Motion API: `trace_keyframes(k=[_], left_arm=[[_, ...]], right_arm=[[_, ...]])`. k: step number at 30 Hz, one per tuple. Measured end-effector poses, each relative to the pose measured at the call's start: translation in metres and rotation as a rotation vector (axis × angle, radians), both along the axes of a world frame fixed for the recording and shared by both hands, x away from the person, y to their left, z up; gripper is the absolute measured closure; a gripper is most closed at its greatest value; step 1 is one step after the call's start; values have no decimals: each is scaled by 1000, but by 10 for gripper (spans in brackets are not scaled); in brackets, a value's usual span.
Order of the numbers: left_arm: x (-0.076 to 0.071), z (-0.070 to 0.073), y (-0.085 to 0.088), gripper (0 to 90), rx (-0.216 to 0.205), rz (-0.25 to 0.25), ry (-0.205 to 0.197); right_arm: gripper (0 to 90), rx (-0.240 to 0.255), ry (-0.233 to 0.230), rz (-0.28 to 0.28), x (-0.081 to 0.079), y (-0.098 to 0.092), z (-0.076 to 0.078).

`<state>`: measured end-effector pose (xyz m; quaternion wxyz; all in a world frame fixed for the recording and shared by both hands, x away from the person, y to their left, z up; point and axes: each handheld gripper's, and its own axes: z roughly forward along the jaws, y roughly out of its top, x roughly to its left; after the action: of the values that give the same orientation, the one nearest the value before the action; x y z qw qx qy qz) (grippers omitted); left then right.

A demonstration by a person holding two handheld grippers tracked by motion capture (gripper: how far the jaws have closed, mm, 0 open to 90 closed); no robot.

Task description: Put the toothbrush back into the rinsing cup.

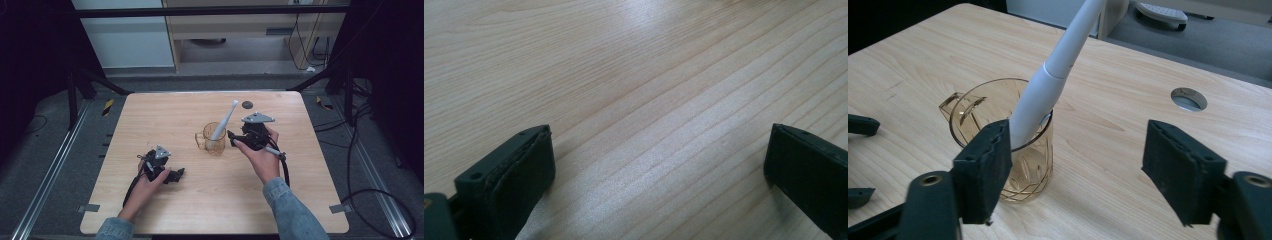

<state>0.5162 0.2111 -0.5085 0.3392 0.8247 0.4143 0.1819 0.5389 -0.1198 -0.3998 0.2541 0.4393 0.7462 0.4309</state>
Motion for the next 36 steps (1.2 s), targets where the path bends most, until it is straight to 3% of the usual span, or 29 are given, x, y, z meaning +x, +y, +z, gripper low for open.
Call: trace_keyframes(k=[5, 13, 22, 36], left_arm=[[0, 0, 0, 0, -1, 1, 0], [0, 0, 0, 0, -1, 2, 1], [0, 0, 0, 0, 1, 0, 0], [0, 0, 0, 0, 1, 0, 0]], right_arm=[[182, 36, -2, 24, 1, -6, 1], [116, -10, -21, 51, -2, -19, 4], [107, -57, -27, 25, -10, -47, 8], [102, -89, 11, -20, -22, -95, -10]])
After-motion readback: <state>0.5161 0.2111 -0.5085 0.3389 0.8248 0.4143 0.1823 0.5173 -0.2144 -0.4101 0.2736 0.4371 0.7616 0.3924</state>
